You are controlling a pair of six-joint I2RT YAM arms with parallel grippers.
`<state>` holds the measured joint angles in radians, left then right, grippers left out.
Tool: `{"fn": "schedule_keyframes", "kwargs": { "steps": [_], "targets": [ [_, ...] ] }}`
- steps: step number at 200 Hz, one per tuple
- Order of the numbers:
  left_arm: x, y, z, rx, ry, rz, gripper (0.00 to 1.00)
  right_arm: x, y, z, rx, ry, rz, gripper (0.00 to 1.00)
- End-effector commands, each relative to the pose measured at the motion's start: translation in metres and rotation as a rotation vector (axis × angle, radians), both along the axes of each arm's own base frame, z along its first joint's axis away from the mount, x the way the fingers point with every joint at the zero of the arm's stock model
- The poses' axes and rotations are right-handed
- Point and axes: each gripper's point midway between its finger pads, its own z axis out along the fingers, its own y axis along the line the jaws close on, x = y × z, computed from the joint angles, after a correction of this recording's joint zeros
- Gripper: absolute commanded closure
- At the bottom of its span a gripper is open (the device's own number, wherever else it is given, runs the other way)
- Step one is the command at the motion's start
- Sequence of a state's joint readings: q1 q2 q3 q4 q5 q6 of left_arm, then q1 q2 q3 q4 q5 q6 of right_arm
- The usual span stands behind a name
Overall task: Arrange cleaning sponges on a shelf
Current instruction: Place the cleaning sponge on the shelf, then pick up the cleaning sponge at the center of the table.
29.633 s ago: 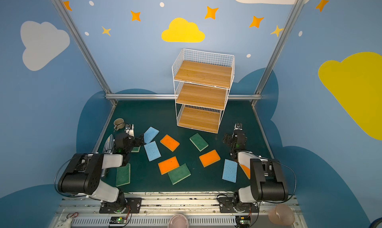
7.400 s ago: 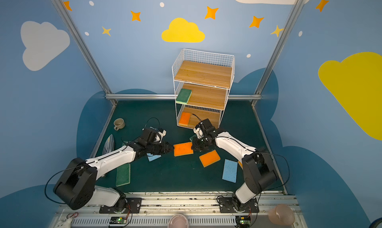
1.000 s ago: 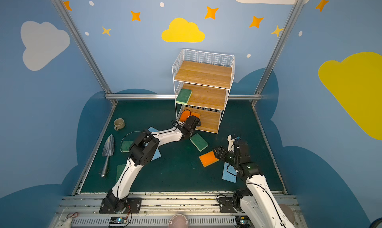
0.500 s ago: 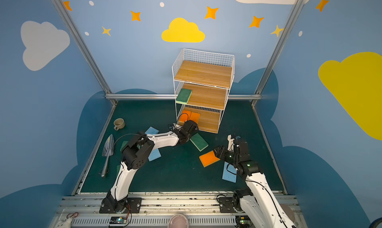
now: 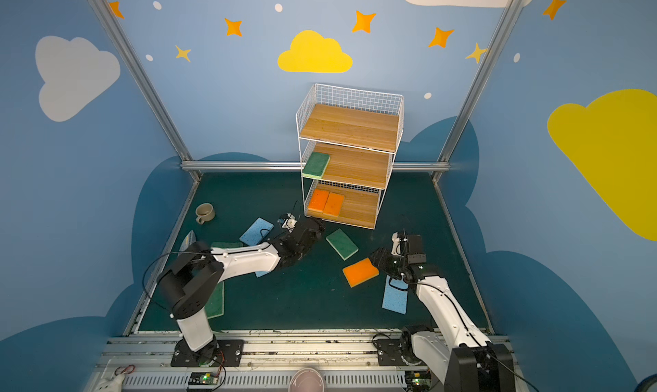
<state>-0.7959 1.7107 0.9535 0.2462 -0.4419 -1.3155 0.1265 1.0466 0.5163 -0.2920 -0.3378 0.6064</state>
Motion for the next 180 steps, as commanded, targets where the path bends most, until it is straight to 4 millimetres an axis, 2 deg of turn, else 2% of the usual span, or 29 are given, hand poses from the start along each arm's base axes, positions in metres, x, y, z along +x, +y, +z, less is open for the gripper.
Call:
{"fn": "schedule_keyframes", "kwargs": {
  "steps": [1,34,56,60,63,73,90,110,130,143,147,161,180],
  "targets": [
    [-0.017,-0.002,0.015,0.100,-0.072,-0.214,0.05,0.015,0.000,-0.002,0.022,-0.029,-0.007,0.41],
    [-0.045,0.009,0.006,0.161,-0.041,-0.388,0.00,0.020,0.002,-0.020,0.042,0.086,0.002,0.47],
    [-0.062,0.014,-0.007,0.186,0.014,-0.478,0.00,0.018,0.020,-0.031,0.117,0.212,0.095,0.52],
    [-0.065,0.014,-0.010,0.187,0.022,-0.492,0.00,0.014,0.022,-0.038,0.125,0.250,0.110,0.53],
    [-0.067,0.015,-0.011,0.185,0.026,-0.500,0.01,0.020,0.024,-0.035,0.129,0.253,0.116,0.54],
    [-0.074,0.015,-0.015,0.184,0.041,-0.534,0.01,0.021,0.028,-0.047,0.151,0.301,0.124,0.56],
    [-0.084,0.015,-0.021,0.177,0.054,-0.586,0.01,0.020,0.031,-0.062,0.176,0.333,0.124,0.64],
    [-0.092,0.016,-0.025,0.179,0.067,-0.620,0.01,0.019,0.032,-0.071,0.170,0.336,0.119,0.69],
    [-0.098,0.019,-0.029,0.180,0.078,-0.637,0.02,0.018,0.031,-0.070,0.158,0.332,0.122,0.68],
    [-0.102,0.019,-0.031,0.175,0.083,-0.652,0.02,0.018,0.030,-0.066,0.147,0.321,0.122,0.63],
    [-0.103,0.019,-0.032,0.175,0.085,-0.660,0.02,0.009,0.029,-0.071,0.143,0.341,0.121,0.61],
    [-0.107,0.016,-0.035,0.167,0.094,-0.689,0.02,0.005,0.028,-0.067,0.135,0.333,0.118,0.53],
    [-0.114,0.013,-0.039,0.153,0.110,-0.727,0.03,0.000,0.026,-0.061,0.121,0.323,0.113,0.49]
  ]
}}
